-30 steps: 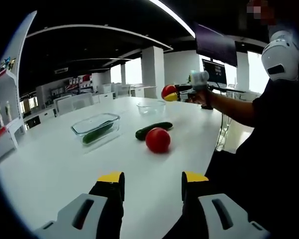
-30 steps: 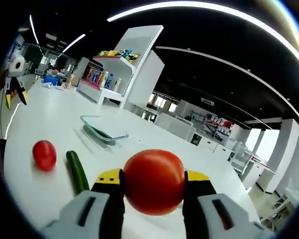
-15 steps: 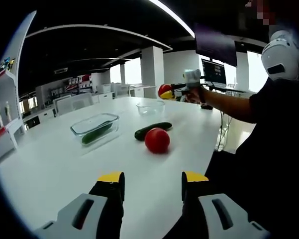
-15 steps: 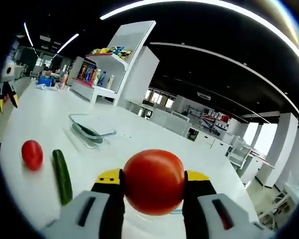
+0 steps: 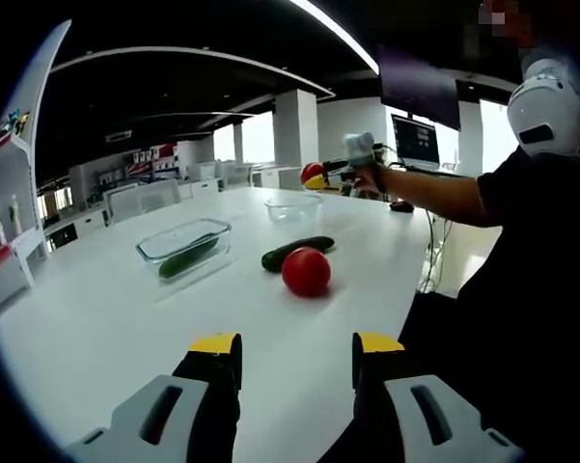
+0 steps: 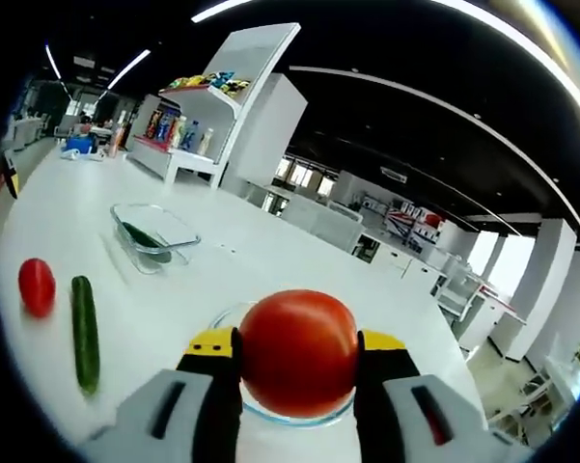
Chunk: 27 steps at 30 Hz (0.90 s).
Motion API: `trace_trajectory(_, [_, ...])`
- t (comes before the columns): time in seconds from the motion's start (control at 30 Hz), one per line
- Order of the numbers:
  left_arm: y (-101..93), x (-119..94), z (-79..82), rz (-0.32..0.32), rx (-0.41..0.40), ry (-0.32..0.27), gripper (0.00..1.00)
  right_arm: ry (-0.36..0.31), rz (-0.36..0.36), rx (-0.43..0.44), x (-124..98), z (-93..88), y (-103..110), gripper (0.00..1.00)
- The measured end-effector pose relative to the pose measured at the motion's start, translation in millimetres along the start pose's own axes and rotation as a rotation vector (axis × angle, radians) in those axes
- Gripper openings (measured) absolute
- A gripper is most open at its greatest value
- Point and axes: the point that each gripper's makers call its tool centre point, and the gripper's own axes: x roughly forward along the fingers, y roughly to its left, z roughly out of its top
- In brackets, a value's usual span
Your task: Sort the scattered tomatoes and cucumbers on the table and place them into their respective storage containers
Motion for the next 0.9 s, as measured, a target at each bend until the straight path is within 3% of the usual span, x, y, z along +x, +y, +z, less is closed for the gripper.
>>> trace_trajectory(0.23, [2.0,-2.2,-0.1,0.008,-0.002,0.001,0.45,0.057,0.006,-0.005,20.4,-15.4,-1.9,0.44])
trace_trajectory(0.57, [5.3,-5.2,-1.1,0.02,-0.007,0.004,0.45,0.121,-0.005,0.039,53.4,-40.1,-21.1,0.44])
trace_trajectory(0.9, [9.5,-1.2,-1.8,0.013,-0.013,0.012,0.45,0.177,0.017,0.067,70.8,-54.0,-26.7,0.44])
